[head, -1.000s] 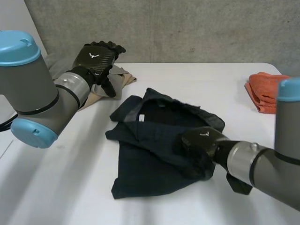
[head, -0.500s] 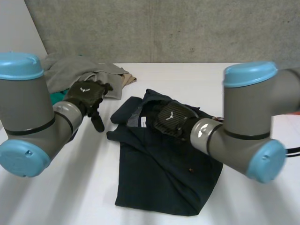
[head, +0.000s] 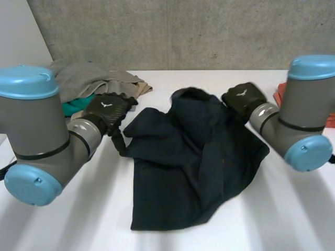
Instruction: Fold the laundry.
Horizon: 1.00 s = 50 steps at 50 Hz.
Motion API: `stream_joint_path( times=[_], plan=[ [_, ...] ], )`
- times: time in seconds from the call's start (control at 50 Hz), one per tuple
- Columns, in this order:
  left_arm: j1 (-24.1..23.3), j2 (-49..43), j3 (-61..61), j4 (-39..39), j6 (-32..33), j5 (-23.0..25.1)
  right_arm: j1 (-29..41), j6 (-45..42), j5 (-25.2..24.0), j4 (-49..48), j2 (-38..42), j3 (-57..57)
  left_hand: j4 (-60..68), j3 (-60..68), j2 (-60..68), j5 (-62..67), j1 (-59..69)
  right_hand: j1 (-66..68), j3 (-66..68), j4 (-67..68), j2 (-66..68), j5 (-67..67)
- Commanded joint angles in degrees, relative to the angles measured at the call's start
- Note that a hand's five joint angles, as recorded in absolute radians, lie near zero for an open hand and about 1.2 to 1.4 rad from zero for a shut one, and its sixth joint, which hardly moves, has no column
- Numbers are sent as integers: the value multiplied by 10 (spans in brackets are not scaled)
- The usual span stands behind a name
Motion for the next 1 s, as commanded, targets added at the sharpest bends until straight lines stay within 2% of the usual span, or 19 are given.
stream_joint_path(
  times=[0.02,0.06,0.14,0.16,0.18,0.2,0.28,0.36,0.44,0.46,0.52,0.54,0.62,0.7,0.82,0.9,0.98,1.0],
  plan=[
    [-53,32,-26,-38,34,-7,-28,-24,72,-19,35,-39,-15,-18,-17,-27,-12,152,122,118,128,134],
    [-73,43,-39,-52,42,-10,-40,-49,97,-18,56,-61,-15,-18,-17,-27,-12,152,122,118,128,134],
    [-117,55,-54,-74,51,-22,-42,-84,111,13,83,-89,-15,-18,-17,-27,-12,152,122,118,128,134],
    [-123,55,-56,-79,51,-24,-41,-84,111,23,85,-90,-15,-18,-17,-27,-12,55,25,21,32,38],
    [-144,56,-59,-93,49,-39,-39,-78,111,47,82,-90,-15,-18,-17,-27,-12,-485,-515,-519,-509,-503],
    [-145,56,-59,-93,49,-39,-38,-73,109,59,78,-89,-15,-18,-17,-27,-12,-548,-578,-582,-572,-566],
    [-180,52,-64,-119,44,-68,-42,-26,95,98,40,-74,-15,-18,-17,-27,-12,-548,-578,-582,-572,-566],
    [-211,41,-70,-126,37,-96,-62,6,45,117,-23,-36,-15,-18,-17,-27,-12,-548,-578,-582,-572,-566],
    [-238,23,-72,-121,34,-125,-96,-24,-20,130,-83,14,21,17,19,9,24,-548,-578,-582,-572,-566],
    [-249,13,-70,-121,33,-134,-112,-53,-50,136,-102,35,23,19,21,11,25,-535,-565,-569,-559,-553],
    [-268,-3,-68,-120,33,-146,-135,-104,-93,154,-124,67,23,19,21,11,26,-447,-477,-481,-471,-465],
    [-279,-18,-64,-119,33,-152,-150,-143,-124,174,-133,85,23,19,21,11,26,-392,-422,-426,-416,-410],
    [-296,-56,-49,-114,33,-176,-178,-232,-183,227,-131,122,23,19,21,11,26,-313,-343,-347,-336,-330],
    [-295,-87,-31,-90,33,-201,-193,-291,-207,258,-108,147,23,19,21,11,26,-296,-326,-329,-319,-313],
    [-292,-111,-14,-60,34,-208,-199,-278,-236,201,-61,159,56,53,54,44,59,-381,-411,-415,-405,-399],
    [-288,-123,-2,-46,35,-207,-200,-237,-239,123,-34,167,233,229,231,220,235,-383,-413,-417,-407,-401],
    [-279,-140,9,-35,40,-206,-197,-199,-239,67,-11,172,443,439,441,431,446,-385,-415,-419,-408,-402],
    [-275,-146,16,-33,46,-208,-196,-189,-241,48,-5,177,528,525,526,516,531,-385,-415,-419,-408,-402]
  ],
)
